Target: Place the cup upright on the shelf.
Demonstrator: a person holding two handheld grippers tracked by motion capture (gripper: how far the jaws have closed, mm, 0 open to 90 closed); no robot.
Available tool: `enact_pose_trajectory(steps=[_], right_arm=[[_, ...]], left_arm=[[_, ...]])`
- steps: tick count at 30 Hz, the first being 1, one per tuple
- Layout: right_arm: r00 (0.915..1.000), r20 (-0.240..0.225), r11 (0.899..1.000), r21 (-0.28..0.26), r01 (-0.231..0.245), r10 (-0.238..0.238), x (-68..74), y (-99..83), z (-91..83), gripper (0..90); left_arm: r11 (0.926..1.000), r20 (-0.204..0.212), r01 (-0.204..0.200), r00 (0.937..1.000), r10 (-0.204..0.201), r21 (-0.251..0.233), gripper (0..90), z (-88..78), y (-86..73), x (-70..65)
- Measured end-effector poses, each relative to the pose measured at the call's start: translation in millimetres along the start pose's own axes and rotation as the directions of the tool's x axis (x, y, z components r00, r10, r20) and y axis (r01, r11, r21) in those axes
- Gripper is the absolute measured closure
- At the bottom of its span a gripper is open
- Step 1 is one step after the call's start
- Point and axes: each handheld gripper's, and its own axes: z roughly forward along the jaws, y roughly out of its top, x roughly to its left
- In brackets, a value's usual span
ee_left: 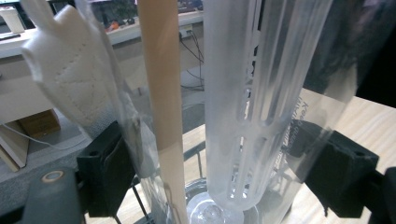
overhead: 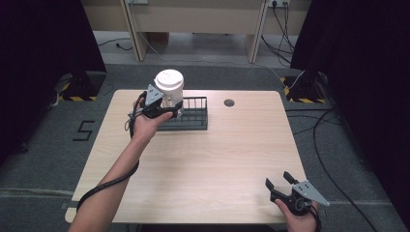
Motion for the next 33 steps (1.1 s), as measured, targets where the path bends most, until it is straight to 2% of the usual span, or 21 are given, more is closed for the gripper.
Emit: enact_pose_trajectory(steps=[9,13,18,23,33], right_arm=[[1.0,-0.003,1.0,-0.002,-0.006,0.006,-0.4,-0.1,0.1,23.5],[1.0,-0.004,1.0,-0.003,-0.006,0.006,-0.6,-0.1,0.2,23.5],[0.9998,-0.007,1.0,0.001,-0.018,0.018,-0.1,-0.2,0.2,23.5],[1.0,-0.004,1.0,-0.003,-0.003,0.002,-1.0,0.0,0.2,23.5],[0.9999,-0.008,1.0,-0.002,-0.008,0.008,-1.0,-0.2,0.2,23.5]], left_arm=[[0.9999,-0.034,0.0,0.9994,0.0,0.016,17.8,21.7,-0.9,4.1],[0.9994,-0.048,0.014,0.9988,-0.012,0.031,17.8,29.1,-3.9,6.5],[0.999,-0.064,0.023,0.9977,-0.02,0.04,17.8,35.7,-6.6,8.1],[0.9986,-0.073,0.013,0.9973,-0.01,0.051,17.8,41.6,-5.3,7.5],[0.9974,-0.081,0.03,0.9964,-0.025,0.066,17.7,52.2,-8.4,5.6]])
